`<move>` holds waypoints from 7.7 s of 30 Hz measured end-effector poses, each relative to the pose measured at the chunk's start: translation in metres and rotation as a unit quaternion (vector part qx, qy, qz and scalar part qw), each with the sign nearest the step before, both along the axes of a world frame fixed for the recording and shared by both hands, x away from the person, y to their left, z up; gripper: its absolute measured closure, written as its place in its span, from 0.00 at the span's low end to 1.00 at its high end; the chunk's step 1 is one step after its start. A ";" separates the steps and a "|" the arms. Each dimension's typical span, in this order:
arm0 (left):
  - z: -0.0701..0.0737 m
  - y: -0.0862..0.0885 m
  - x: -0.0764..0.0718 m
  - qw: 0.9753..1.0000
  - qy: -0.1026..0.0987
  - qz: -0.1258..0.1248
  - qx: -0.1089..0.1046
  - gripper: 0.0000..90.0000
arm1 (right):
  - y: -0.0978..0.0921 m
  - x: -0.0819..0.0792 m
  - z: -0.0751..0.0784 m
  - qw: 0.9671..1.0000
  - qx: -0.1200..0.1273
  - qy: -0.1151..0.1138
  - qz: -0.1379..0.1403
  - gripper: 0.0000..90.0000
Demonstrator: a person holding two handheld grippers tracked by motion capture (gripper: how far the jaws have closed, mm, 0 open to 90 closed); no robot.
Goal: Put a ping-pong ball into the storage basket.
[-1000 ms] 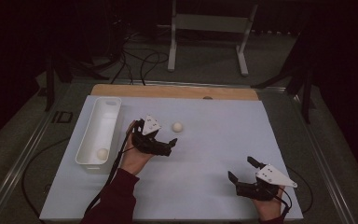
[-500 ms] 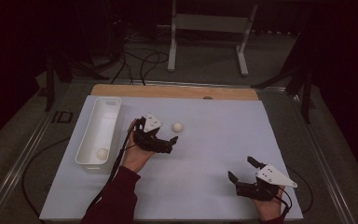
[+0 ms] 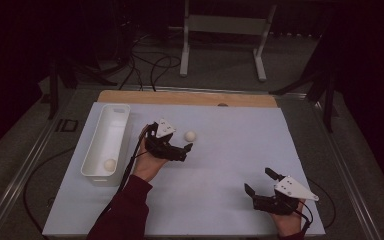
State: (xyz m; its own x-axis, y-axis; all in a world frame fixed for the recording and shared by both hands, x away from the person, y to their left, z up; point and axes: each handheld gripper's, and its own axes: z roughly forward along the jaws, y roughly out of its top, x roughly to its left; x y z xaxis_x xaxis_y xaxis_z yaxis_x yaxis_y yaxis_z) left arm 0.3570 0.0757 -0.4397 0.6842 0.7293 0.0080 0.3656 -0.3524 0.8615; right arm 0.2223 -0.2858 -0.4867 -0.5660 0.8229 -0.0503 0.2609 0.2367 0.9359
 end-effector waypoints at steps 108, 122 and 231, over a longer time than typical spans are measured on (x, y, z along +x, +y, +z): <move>-0.039 -0.024 0.075 0.997 0.068 0.026 0.024 0.00 | -0.001 0.000 0.000 1.000 -0.001 0.001 0.000 0.11; -0.046 -0.031 0.081 0.995 0.089 0.027 0.035 0.00 | -0.001 0.000 0.000 1.000 -0.002 0.002 0.000 0.11; -0.041 -0.044 0.082 0.992 0.111 0.030 0.048 0.57 | -0.003 0.000 0.000 1.000 -0.002 0.002 -0.003 0.11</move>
State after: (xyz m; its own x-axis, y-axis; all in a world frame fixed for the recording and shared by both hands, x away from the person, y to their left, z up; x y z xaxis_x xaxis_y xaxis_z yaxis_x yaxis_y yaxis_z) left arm 0.4388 0.0320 -0.4807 0.6316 0.7725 -0.0665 0.5654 -0.4002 0.7212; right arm 0.2222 -0.2886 -0.4870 -0.5606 0.8265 -0.0520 0.2656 0.2389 0.9340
